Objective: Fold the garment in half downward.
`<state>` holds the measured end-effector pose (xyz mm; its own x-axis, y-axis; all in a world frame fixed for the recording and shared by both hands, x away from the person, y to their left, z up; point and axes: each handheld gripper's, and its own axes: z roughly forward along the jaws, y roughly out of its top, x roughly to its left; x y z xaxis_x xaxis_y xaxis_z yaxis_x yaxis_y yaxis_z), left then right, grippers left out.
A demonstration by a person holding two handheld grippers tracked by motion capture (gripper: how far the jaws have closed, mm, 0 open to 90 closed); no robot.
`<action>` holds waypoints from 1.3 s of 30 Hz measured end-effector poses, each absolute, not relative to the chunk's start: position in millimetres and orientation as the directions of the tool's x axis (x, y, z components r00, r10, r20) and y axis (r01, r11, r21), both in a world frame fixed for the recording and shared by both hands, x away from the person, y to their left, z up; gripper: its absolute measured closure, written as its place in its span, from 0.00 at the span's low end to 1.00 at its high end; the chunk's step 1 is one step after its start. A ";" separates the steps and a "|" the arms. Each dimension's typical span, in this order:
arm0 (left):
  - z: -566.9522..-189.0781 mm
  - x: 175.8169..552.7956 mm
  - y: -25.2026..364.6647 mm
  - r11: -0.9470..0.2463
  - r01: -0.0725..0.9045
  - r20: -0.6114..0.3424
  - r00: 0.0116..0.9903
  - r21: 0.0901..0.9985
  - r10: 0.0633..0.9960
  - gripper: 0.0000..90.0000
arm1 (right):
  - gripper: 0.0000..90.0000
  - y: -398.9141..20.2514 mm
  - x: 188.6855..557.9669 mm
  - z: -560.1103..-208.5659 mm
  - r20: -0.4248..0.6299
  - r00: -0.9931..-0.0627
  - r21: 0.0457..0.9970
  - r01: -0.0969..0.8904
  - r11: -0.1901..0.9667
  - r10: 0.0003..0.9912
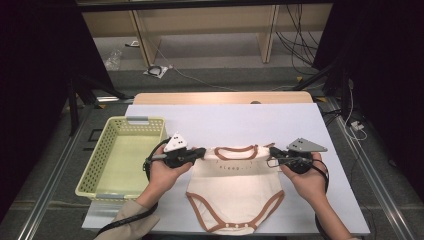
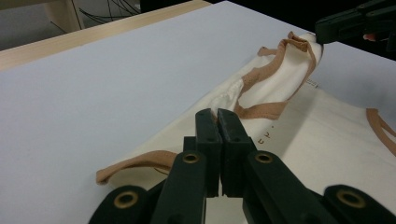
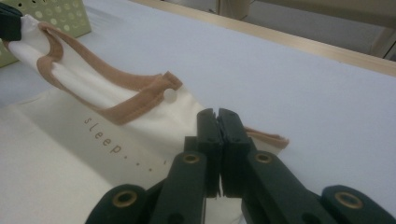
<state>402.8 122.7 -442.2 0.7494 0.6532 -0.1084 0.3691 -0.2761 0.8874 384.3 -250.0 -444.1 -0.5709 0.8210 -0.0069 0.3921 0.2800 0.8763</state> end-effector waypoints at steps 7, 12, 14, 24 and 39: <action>-441.8 399.3 123.4 -0.284 0.364 -0.102 0.754 0.887 0.649 0.98 | 0.99 -249.8 381.8 -444.3 -0.004 -0.575 0.873 0.396 0.283 0.818; -441.4 396.4 123.8 -0.288 0.364 -0.101 0.757 0.886 0.645 0.98 | 0.99 -249.6 380.1 -444.2 -0.009 -0.577 0.874 0.393 0.287 0.817; -441.6 395.5 124.0 -0.290 0.362 -0.099 0.758 0.886 0.645 0.98 | 0.99 -249.9 379.6 -444.1 -0.011 -0.580 0.872 0.393 0.291 0.815; -442.1 391.8 124.7 -0.297 0.361 -0.097 0.763 0.884 0.639 0.98 | 0.99 -249.1 376.8 -444.1 -0.011 -0.586 0.871 0.393 0.296 0.810; -441.0 385.7 125.2 -0.313 0.349 -0.082 0.771 0.883 0.631 0.98 | 0.99 -249.7 371.5 -444.0 -0.013 -0.591 0.871 0.390 0.300 0.807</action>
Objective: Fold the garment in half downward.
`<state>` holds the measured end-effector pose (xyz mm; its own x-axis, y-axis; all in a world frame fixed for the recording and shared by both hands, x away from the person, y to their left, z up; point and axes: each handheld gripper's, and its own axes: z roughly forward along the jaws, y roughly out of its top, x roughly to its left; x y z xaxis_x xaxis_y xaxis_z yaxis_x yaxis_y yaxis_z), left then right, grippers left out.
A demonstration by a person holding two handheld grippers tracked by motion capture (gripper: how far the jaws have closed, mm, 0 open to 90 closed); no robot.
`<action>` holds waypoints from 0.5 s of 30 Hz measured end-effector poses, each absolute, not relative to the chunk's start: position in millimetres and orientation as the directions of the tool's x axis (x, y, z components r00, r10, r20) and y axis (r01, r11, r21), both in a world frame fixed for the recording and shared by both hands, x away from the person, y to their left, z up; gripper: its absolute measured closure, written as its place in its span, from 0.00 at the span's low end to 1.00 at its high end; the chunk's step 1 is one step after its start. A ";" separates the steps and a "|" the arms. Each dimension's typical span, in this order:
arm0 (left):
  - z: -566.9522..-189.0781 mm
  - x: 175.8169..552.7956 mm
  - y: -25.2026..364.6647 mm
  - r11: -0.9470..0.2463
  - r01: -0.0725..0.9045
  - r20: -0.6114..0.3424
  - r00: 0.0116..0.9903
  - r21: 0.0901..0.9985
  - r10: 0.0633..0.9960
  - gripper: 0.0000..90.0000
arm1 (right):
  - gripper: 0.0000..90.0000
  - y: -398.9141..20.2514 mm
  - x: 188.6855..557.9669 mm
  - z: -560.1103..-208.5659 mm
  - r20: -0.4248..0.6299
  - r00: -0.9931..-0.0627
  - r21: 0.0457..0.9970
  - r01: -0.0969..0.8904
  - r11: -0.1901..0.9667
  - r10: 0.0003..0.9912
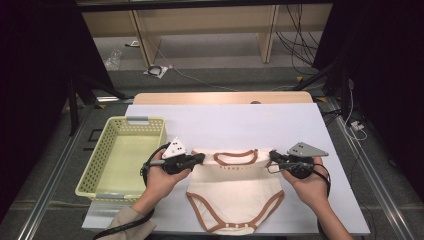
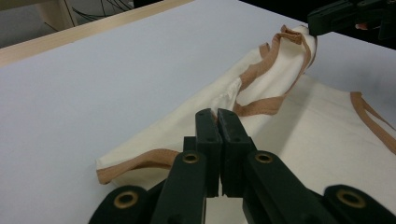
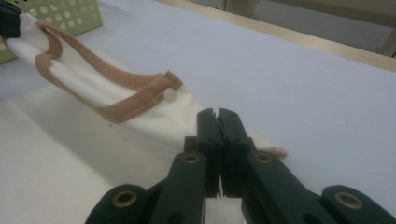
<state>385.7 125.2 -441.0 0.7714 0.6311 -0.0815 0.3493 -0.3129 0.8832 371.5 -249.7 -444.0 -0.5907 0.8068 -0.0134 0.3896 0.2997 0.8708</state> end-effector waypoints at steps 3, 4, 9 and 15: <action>-441.6 384.5 125.5 -0.317 0.351 -0.082 0.773 0.881 0.629 0.98 | 0.99 -250.2 370.4 -443.8 -0.018 -0.594 0.869 0.388 0.306 0.804; -441.8 384.2 125.6 -0.317 0.350 -0.081 0.774 0.882 0.629 0.98 | 0.99 -250.0 370.0 -444.0 -0.013 -0.593 0.869 0.391 0.302 0.805; -441.4 382.6 125.9 -0.319 0.348 -0.079 0.775 0.881 0.627 0.98 | 0.99 -250.0 369.1 -444.9 -0.009 -0.596 0.871 0.390 0.300 0.803; -441.5 380.2 126.0 -0.326 0.345 -0.074 0.778 0.880 0.623 0.98 | 0.99 -250.1 366.8 -444.6 -0.014 -0.600 0.869 0.388 0.306 0.800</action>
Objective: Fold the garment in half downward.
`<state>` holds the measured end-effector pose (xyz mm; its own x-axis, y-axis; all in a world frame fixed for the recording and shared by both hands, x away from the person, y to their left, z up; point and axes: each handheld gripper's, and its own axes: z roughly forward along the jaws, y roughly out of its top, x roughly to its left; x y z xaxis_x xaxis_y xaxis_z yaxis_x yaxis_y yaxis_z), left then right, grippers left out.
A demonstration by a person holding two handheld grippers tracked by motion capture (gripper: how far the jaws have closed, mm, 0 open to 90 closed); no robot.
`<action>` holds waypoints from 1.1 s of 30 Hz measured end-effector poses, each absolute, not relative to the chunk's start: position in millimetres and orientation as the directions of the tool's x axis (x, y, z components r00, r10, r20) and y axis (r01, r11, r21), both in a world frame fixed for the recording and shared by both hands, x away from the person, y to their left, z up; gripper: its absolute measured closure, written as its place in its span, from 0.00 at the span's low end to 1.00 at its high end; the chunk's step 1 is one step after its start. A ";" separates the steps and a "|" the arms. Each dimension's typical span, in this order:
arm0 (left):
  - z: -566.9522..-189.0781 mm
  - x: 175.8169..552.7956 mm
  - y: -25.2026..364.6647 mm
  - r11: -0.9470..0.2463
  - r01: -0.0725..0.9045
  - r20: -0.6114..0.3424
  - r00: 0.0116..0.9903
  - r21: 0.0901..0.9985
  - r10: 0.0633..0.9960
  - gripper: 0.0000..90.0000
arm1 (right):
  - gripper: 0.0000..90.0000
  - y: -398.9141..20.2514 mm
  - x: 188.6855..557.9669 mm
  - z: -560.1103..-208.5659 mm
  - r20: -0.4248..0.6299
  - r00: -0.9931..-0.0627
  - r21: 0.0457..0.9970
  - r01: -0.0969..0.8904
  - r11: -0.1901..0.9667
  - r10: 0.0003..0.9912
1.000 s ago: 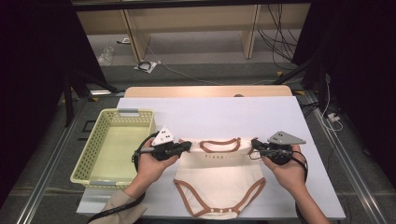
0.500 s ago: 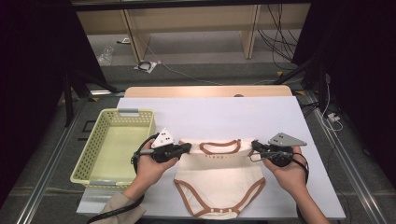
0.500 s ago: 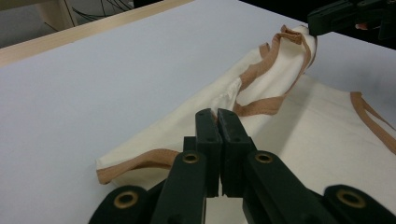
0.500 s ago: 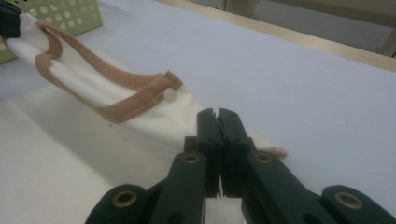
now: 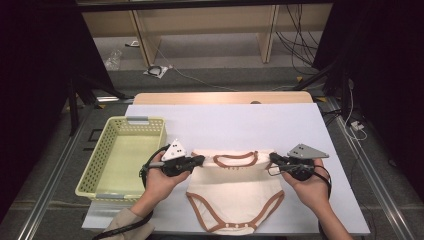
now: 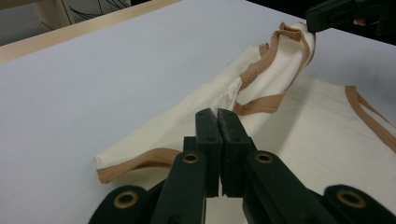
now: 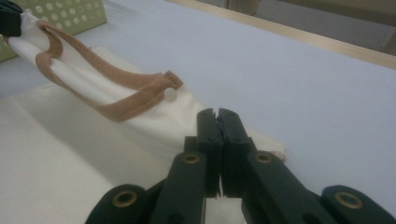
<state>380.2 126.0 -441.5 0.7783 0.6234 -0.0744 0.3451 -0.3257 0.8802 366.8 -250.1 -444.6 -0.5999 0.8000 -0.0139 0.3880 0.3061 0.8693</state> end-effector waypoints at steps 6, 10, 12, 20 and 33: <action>-440.9 378.1 125.9 -0.334 0.340 -0.068 0.783 0.879 0.618 0.98 | 0.99 -250.5 364.3 -444.4 -0.016 -0.602 0.867 0.389 0.311 0.798; -441.2 376.9 125.7 -0.337 0.337 -0.064 0.784 0.879 0.617 0.98 | 0.99 -250.9 362.6 -444.4 -0.018 -0.604 0.866 0.389 0.314 0.797; -441.5 376.5 125.9 -0.340 0.338 -0.063 0.785 0.878 0.616 0.98 | 0.99 -251.0 361.6 -444.4 -0.017 -0.607 0.866 0.389 0.315 0.795; -441.7 373.8 126.4 -0.349 0.334 -0.056 0.788 0.876 0.613 0.98 | 0.99 -251.4 358.1 -444.4 -0.018 -0.612 0.865 0.388 0.320 0.791; -442.7 368.4 125.2 -0.364 0.328 -0.050 0.798 0.872 0.600 0.98 | 0.99 -253.5 351.6 -445.8 -0.020 -0.619 0.862 0.387 0.327 0.785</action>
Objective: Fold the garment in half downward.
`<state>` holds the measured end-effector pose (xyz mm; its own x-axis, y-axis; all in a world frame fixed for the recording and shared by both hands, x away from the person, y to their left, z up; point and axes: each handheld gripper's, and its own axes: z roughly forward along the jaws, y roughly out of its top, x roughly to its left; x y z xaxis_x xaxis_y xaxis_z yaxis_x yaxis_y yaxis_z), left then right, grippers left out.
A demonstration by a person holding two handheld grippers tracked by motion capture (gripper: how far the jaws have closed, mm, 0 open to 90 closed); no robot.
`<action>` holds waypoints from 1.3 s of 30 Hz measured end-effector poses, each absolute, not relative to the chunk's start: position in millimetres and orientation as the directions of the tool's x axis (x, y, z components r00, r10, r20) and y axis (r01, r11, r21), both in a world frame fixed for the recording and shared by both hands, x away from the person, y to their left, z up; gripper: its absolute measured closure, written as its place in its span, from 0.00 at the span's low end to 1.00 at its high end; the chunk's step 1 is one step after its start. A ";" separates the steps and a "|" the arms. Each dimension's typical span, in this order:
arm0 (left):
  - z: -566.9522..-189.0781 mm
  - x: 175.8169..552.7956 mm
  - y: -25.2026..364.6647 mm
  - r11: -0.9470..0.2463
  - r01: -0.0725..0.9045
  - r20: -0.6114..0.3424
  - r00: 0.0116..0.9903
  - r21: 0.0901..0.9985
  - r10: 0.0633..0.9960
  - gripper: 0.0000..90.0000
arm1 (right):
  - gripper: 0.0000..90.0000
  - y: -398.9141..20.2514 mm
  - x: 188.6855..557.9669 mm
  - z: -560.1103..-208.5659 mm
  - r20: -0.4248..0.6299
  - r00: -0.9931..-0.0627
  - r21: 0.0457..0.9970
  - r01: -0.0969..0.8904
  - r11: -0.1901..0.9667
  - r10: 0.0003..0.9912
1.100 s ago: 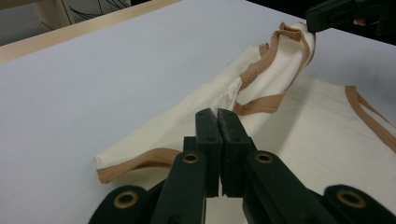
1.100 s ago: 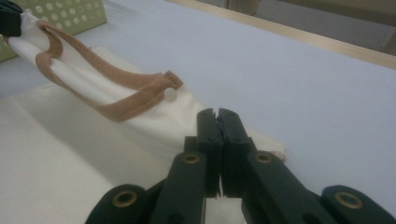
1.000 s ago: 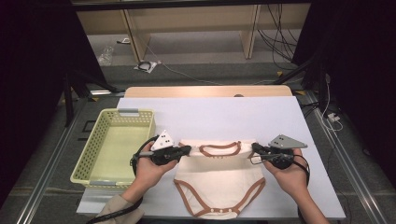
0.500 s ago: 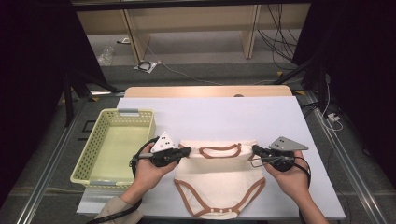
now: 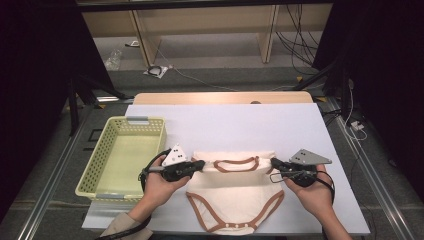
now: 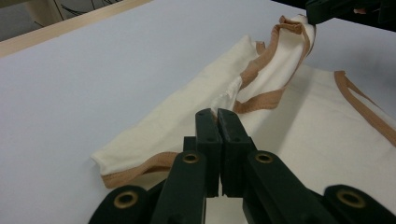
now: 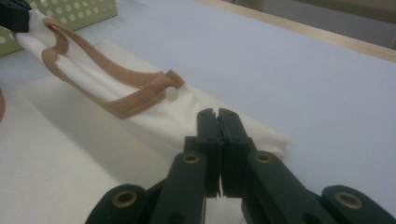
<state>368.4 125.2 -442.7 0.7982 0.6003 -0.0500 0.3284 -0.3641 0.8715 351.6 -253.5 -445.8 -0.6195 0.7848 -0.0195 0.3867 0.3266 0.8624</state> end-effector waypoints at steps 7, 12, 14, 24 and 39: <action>-442.1 365.9 125.2 -0.370 0.327 -0.048 0.802 0.869 0.596 0.98 | 0.99 -253.9 347.8 -446.1 -0.020 -0.623 0.863 0.384 0.328 0.782; -442.7 364.2 125.1 -0.377 0.324 -0.044 0.806 0.868 0.590 0.98 | 0.99 -255.0 345.1 -446.4 -0.019 -0.625 0.862 0.385 0.330 0.780; -442.8 363.6 125.0 -0.378 0.325 -0.046 0.807 0.867 0.589 0.98 | 0.99 -255.2 344.0 -446.6 -0.022 -0.626 0.862 0.383 0.332 0.779; -443.1 360.6 124.9 -0.388 0.322 -0.042 0.813 0.864 0.580 0.98 | 0.99 -256.2 339.6 -447.3 -0.022 -0.632 0.860 0.383 0.337 0.774; -442.7 355.1 125.4 -0.399 0.317 -0.039 0.822 0.861 0.569 0.98 | 0.99 -257.3 333.9 -448.3 -0.017 -0.642 0.860 0.382 0.338 0.767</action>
<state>355.1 125.4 -442.7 0.8217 0.5686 -0.0387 0.3166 -0.3990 0.8605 333.9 -257.3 -448.3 -0.6416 0.7669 -0.0168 0.3816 0.3381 0.8603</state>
